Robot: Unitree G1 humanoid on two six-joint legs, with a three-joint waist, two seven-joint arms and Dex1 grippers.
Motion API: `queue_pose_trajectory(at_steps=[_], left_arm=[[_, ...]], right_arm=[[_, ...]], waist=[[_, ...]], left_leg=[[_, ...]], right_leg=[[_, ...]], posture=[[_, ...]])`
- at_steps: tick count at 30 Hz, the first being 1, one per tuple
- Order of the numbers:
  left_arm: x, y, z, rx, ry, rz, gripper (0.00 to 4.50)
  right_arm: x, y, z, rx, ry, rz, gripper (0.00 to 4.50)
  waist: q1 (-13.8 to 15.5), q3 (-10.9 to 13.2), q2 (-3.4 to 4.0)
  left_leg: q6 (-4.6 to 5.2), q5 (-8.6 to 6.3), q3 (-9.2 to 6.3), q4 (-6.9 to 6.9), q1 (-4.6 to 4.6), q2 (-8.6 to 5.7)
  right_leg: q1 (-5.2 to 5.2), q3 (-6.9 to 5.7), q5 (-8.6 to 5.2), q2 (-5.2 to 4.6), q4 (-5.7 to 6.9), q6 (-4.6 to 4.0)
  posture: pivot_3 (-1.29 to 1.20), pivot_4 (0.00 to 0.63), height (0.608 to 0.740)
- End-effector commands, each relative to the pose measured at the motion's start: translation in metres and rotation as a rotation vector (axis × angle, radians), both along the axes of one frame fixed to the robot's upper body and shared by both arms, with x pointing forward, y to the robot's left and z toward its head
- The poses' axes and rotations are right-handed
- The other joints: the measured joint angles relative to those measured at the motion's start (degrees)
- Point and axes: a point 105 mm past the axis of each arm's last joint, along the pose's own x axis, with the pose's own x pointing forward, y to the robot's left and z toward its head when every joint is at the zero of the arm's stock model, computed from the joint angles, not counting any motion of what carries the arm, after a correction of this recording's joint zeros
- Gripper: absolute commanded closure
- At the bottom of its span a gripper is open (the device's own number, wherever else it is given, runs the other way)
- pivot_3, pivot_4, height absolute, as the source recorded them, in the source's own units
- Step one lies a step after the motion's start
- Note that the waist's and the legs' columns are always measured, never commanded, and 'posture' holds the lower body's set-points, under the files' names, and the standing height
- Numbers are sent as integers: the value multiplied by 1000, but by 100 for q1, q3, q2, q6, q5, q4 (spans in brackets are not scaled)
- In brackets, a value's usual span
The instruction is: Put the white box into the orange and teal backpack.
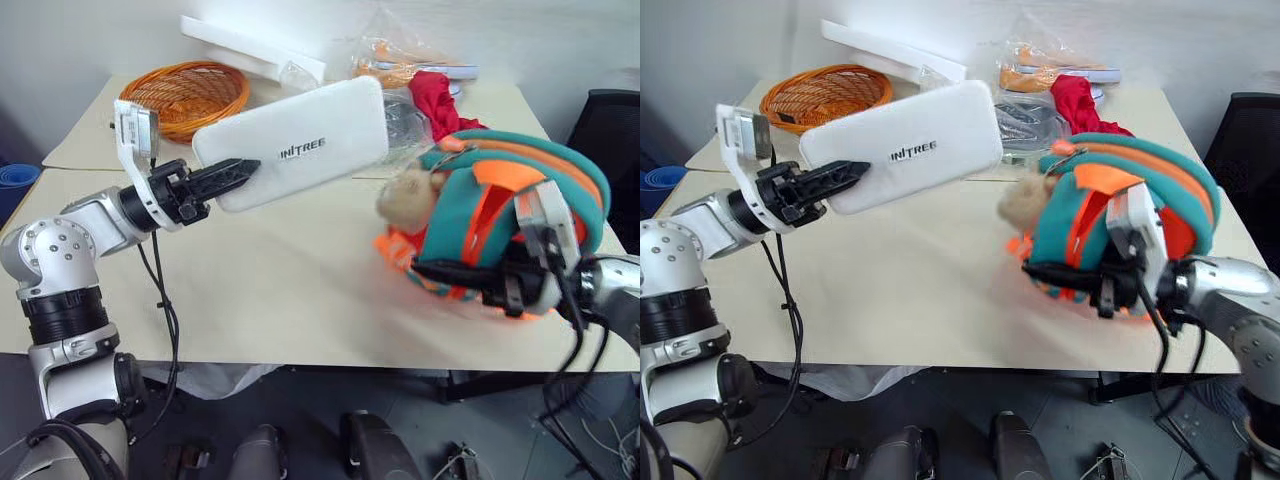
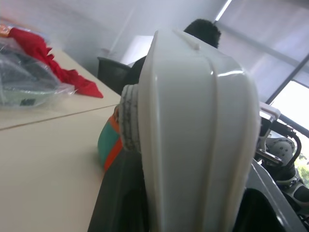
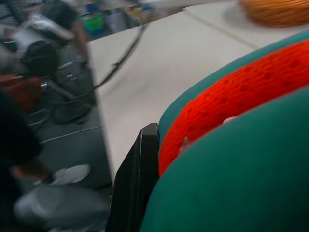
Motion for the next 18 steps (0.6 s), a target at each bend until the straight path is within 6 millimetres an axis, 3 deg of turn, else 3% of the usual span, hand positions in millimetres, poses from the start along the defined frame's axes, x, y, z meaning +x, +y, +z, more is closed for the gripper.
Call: queue_pose_trajectory(at_steps=[1,4,7,11,18], left_arm=[[-12,-8,19,6,-141,-64,3265],[-14,-15,23,13,-171,-108,3265],[-19,-25,21,66,-216,-176,3265],[-9,-33,-5,245,-283,-191,3265],[10,-33,-29,535,-446,-205,3265]], right_arm=[[-29,0,15,-8,7,89,4485],[-40,-6,13,-40,39,88,4485],[-36,-16,13,-42,60,26,4485],[-32,-25,15,-25,66,-24,4485],[-19,-36,12,-26,59,-103,4485]], waist=[[5,1,-2],[12,7,-12],[23,12,-22],[29,12,-22],[87,12,-23]], left_leg=[[1,0,0,0,1,0],[5,-1,-3,0,1,0],[6,0,-5,1,-3,-1],[8,-1,-3,2,-2,-3],[35,-13,-4,3,-3,-4]], right_leg=[[1,1,0,0,0,0],[2,0,0,0,-1,0],[1,0,0,1,-3,0],[3,2,0,1,-7,1],[4,2,0,1,-14,1]], posture=[[0,150,740],[0,150,740],[0,150,740],[0,150,740],[0,150,740]])
